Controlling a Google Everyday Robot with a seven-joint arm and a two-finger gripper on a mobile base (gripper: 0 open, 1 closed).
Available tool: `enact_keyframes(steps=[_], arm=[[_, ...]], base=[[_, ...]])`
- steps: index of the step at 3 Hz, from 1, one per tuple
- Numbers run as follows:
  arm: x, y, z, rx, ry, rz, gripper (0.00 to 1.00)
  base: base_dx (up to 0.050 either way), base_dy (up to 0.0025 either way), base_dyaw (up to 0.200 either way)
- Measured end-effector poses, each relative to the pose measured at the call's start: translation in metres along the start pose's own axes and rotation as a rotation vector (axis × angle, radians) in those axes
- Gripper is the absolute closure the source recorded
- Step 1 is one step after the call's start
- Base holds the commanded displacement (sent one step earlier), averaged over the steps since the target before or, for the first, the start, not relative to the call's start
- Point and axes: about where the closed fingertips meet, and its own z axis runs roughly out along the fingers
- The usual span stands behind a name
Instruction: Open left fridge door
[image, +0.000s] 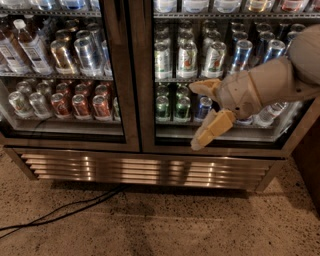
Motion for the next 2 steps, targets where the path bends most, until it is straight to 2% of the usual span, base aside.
enact_keyframes(steps=[1, 2], arm=[[0.0060, 0.0058, -0.0008, -0.019, -0.153, -0.006, 0.00], [0.0058, 0.0059, -0.0008, -0.019, -0.154, -0.006, 0.00]], base=[[0.000, 0.00000, 0.000], [0.000, 0.00000, 0.000]])
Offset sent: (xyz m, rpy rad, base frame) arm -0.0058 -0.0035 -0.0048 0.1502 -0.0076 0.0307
